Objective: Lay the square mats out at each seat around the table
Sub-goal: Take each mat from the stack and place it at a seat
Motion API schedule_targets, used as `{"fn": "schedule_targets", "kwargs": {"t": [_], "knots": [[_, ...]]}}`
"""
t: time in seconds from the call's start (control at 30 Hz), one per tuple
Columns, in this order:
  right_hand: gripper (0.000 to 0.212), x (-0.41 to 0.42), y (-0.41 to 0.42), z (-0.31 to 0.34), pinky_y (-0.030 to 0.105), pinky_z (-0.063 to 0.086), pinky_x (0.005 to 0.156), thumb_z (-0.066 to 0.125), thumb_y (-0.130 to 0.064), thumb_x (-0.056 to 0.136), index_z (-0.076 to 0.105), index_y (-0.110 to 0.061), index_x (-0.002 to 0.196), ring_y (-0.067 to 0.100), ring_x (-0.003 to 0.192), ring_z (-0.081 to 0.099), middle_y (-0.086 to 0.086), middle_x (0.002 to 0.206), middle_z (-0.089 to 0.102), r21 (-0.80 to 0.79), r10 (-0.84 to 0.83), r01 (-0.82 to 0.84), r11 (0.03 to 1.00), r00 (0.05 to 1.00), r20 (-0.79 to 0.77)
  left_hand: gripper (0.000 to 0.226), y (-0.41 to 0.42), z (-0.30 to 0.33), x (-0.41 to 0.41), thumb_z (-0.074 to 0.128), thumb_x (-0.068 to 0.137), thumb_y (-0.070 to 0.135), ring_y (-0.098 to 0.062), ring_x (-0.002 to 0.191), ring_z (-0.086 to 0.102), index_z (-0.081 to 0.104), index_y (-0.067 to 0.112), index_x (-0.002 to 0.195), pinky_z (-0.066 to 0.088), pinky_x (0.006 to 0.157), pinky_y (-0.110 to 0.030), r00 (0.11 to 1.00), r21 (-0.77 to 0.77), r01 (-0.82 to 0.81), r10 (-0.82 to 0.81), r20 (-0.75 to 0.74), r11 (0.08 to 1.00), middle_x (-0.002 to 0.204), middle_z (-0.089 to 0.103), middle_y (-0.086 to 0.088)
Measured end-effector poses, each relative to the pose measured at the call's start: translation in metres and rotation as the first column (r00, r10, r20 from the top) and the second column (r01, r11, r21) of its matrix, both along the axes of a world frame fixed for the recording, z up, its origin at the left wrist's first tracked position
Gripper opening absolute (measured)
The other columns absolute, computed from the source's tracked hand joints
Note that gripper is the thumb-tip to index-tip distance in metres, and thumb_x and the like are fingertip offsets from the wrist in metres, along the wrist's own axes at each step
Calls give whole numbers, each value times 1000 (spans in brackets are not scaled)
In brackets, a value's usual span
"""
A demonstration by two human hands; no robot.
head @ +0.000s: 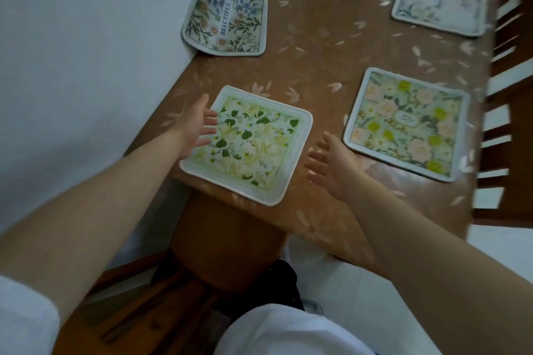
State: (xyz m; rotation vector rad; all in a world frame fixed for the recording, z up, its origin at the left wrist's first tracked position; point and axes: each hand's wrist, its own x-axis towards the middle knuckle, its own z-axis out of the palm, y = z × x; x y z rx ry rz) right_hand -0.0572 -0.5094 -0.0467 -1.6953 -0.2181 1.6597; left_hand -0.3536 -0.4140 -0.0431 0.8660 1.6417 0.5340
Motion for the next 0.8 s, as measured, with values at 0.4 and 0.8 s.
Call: {"fn": "schedule_targets", "kwargs": {"t": [0.4, 0.8], "knots": [[45, 201, -118, 164, 46, 56, 96, 55, -59, 99, 65, -26, 129, 27, 113, 68, 3, 127, 69, 424, -424, 376, 824, 905, 23, 60, -49, 168, 288, 30, 102, 64, -24, 103, 65, 66, 17, 107, 51, 79, -39, 908, 328, 187, -290, 302, 926, 113, 67, -8], [51, 376, -202, 337, 52, 50, 110, 42, -56, 106, 56, -24, 143, 28, 122, 64, 4, 139, 64, 671, -635, 369, 643, 746, 198, 58, -105, 318, 539, 39, 94, 65, -20, 109, 72, 72, 24, 116, 55, 91, -42, 743, 618, 270, -568, 354, 738, 111, 79, 3]]}}
